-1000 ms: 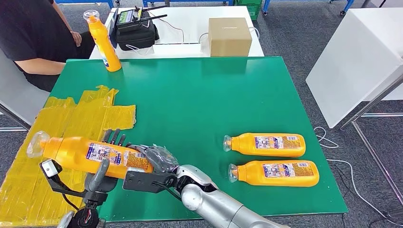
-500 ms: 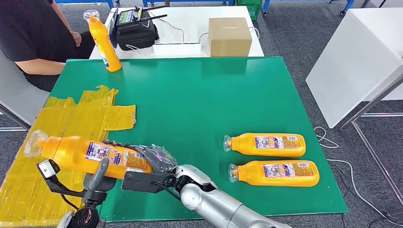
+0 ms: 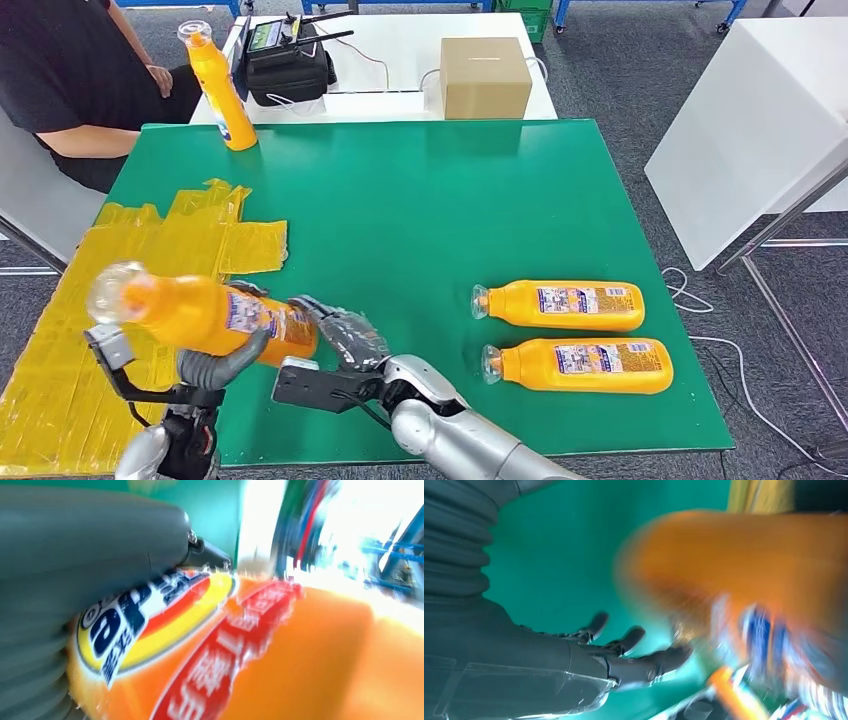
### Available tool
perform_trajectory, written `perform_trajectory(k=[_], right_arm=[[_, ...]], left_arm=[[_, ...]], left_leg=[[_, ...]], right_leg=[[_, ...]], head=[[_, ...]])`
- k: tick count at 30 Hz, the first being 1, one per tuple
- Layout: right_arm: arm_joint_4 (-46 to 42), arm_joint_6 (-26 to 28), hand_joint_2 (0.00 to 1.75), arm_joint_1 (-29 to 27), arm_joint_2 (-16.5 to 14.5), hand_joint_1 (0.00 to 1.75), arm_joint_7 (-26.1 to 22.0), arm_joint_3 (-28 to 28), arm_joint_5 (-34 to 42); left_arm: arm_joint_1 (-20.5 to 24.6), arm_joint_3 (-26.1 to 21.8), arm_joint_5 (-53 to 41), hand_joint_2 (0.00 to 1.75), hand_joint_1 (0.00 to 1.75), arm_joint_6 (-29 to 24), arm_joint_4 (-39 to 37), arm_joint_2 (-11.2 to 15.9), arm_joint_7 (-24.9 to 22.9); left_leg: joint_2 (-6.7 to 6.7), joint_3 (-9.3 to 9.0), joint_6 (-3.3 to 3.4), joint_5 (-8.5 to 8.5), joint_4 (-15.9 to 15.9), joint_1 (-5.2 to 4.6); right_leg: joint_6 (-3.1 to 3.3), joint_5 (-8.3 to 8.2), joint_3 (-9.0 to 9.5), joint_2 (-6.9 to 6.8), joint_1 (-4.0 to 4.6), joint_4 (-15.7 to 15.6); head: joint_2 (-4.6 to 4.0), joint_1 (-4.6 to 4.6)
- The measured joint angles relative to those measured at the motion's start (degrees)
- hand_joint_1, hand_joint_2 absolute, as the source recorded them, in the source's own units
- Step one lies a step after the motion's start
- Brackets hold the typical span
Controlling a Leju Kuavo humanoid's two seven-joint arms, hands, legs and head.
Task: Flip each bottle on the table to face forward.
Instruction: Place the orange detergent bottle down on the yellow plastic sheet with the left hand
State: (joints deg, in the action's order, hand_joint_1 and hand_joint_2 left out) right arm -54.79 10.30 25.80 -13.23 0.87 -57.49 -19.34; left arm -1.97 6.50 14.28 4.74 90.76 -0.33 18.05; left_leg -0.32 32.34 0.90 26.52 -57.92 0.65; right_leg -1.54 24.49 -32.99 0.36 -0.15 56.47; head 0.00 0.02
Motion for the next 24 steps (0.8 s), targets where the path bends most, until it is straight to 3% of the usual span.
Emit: perform_trajectory(k=[2, 4, 8, 14, 21, 24], right_arm=[[-4.4, 1.8, 0.0, -2.6, 2.6, 0.0, 0.3, 3.3, -1.4], [-9.6, 2.1, 0.0, -5.1, 5.3, 0.0, 0.3, 7.4, -2.6], [-18.9, 0.2, 0.0, -8.7, 9.3, 0.0, -0.2, 15.4, -3.9], [-25.7, -1.5, 0.0, -10.4, 11.7, 0.0, -0.3, 21.4, -4.1], [-28.2, -2.0, 0.0, -10.9, 12.6, 0.0, -0.3, 23.1, -4.1], [-28.5, -2.3, 0.0, -10.9, 12.7, 0.0, -0.3, 23.4, -4.1]], left_arm=[[1.8, -0.1, -21.6, 1.75, 1.75, -12.3, 0.5, 1.0, 1.6], [3.0, -0.3, -40.4, 1.75, 1.75, -22.3, 0.6, 2.2, 0.1], [3.4, -1.0, -66.7, 1.75, 1.75, -32.5, 0.4, 4.5, -5.4], [3.5, -0.8, -82.2, 1.75, 1.75, -32.4, -3.7, 7.8, -11.3], [3.9, -0.3, -84.2, 1.75, 1.75, -31.3, -7.3, 9.8, -12.4], [4.4, 0.0, -85.4, 1.75, 1.75, -28.4, -8.5, 10.5, -13.6]], left_leg=[[-0.02, 0.0, 0.0, 0.0, 0.0, -0.01], [-0.02, 0.0, 0.01, 0.01, 0.0, -0.03], [0.01, 0.0, 0.01, 0.01, 0.0, -0.03], [0.09, -0.01, 0.0, 0.01, 0.0, 0.01], [0.1, -0.01, 0.0, 0.01, 0.0, 0.02], [0.09, 0.0, 0.0, 0.01, 0.0, 0.01]], right_leg=[[0.0, 0.0, 0.03, -0.01, -0.02, 0.0], [0.0, 0.0, 0.04, 0.0, -0.05, 0.0], [0.0, 0.0, 0.02, 0.01, -0.07, 0.0], [0.0, 0.0, -0.03, 0.04, -0.02, 0.0], [0.0, 0.0, -0.01, 0.04, 0.01, 0.0], [0.0, 0.0, 0.0, 0.04, 0.0, 0.0]], head=[[0.0, 0.01], [0.0, 0.0], [0.0, -0.01], [0.0, -0.02], [0.0, -0.01], [0.0, 0.0]])
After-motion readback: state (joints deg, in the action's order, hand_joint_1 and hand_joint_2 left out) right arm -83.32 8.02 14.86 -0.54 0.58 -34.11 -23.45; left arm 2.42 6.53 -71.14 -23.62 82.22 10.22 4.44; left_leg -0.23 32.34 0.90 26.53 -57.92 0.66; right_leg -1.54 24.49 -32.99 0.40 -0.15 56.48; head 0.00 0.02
